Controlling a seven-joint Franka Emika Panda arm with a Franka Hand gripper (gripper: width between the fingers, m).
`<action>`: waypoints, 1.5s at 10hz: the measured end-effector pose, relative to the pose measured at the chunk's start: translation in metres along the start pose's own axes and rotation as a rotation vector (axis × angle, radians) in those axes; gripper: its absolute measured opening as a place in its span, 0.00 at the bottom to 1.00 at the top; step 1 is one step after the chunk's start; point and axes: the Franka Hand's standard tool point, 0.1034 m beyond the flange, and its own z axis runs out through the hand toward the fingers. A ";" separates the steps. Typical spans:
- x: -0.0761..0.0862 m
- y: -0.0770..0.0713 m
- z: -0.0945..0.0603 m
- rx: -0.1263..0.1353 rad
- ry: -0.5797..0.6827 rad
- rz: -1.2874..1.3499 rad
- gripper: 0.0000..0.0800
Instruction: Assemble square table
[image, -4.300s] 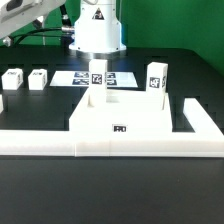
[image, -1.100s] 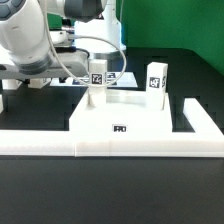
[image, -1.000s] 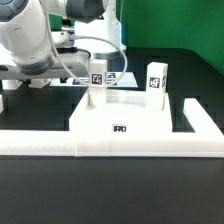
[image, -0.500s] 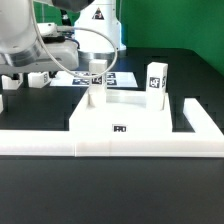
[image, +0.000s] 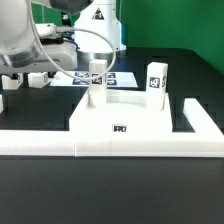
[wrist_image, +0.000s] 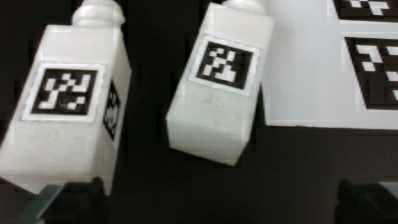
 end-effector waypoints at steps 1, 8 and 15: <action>0.001 -0.001 0.000 -0.001 0.002 -0.003 0.81; -0.001 -0.008 -0.007 -0.005 -0.004 0.038 0.81; -0.021 -0.014 0.045 0.003 -0.033 0.030 0.81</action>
Offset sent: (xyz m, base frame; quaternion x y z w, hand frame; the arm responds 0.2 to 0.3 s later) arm 0.0000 0.0000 0.0000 0.0000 0.0000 0.0000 1.0000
